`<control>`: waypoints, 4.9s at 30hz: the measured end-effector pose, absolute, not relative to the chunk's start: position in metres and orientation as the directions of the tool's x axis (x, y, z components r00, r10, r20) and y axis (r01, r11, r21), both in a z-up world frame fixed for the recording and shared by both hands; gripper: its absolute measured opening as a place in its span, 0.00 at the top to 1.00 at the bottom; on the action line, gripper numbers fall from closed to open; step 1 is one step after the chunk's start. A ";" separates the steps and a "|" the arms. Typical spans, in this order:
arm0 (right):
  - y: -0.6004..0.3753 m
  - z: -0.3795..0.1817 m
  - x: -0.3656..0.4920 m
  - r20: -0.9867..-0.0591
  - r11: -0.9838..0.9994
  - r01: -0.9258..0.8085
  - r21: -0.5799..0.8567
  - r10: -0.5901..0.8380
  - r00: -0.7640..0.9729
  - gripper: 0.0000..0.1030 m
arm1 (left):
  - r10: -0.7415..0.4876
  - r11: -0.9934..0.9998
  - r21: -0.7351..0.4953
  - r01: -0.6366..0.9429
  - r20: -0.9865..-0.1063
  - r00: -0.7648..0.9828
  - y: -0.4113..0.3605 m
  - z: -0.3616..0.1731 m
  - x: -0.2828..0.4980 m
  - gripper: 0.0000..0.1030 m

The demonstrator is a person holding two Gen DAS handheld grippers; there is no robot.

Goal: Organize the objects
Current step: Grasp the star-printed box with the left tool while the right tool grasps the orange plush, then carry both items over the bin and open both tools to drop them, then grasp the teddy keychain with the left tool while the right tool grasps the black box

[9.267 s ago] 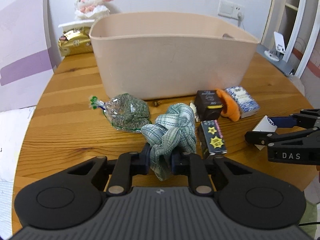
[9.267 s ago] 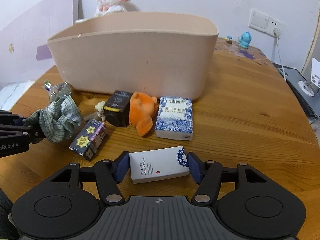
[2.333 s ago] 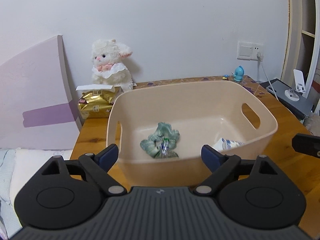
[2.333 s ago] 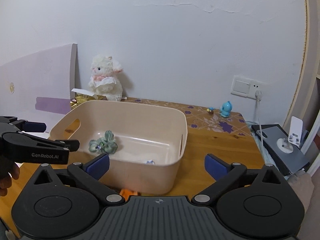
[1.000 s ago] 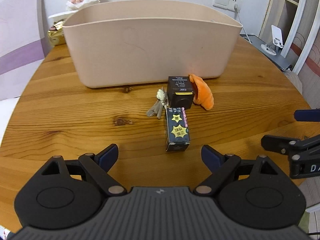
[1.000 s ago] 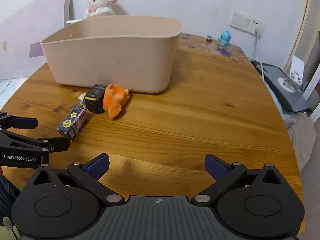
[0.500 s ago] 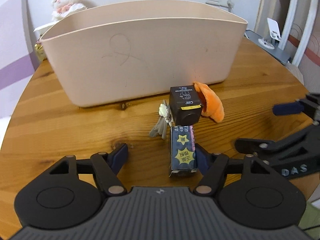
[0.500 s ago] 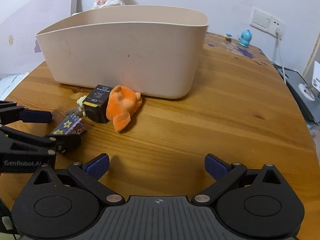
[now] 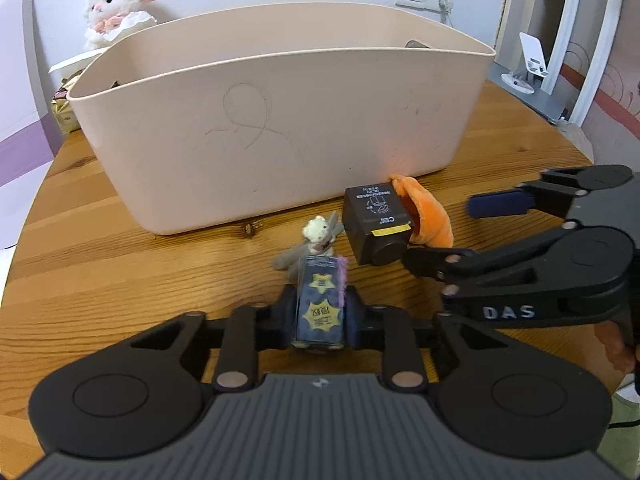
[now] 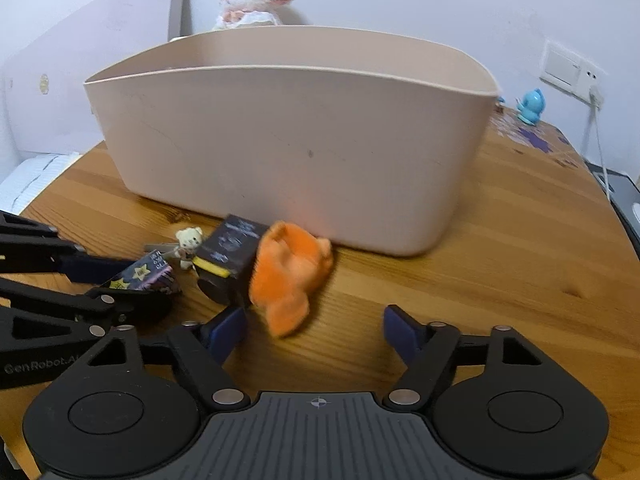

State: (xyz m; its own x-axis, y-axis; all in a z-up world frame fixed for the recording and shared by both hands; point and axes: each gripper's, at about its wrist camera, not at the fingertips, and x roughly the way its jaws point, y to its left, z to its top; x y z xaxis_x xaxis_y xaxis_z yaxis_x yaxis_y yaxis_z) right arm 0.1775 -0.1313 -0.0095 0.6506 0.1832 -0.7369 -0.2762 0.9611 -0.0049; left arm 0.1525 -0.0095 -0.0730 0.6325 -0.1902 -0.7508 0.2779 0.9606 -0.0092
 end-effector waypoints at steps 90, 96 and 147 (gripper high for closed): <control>-0.135 0.127 0.223 -0.526 0.988 -0.149 -0.028 0.112 0.843 0.12 | 0.027 0.992 0.112 0.054 -0.622 0.782 0.004 0.042 0.231 0.20; -0.134 0.151 0.182 -0.484 0.987 -0.154 -0.050 0.111 0.868 0.02 | 0.018 0.995 0.089 0.047 -0.614 0.789 0.008 0.053 0.195 0.19; -0.122 0.009 0.149 -0.769 0.966 -0.251 -0.061 0.115 0.629 0.00 | -0.066 0.981 0.065 0.182 -0.774 0.630 0.007 -0.067 0.163 0.15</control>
State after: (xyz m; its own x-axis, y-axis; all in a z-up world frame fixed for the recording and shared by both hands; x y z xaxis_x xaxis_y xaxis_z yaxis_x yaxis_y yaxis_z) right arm 0.1487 -0.1218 0.0092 0.6292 0.1147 -0.7688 -0.2506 0.9662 -0.0609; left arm 0.1632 0.0073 -0.0666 0.6298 -0.0659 -0.7739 0.1820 0.9812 0.0645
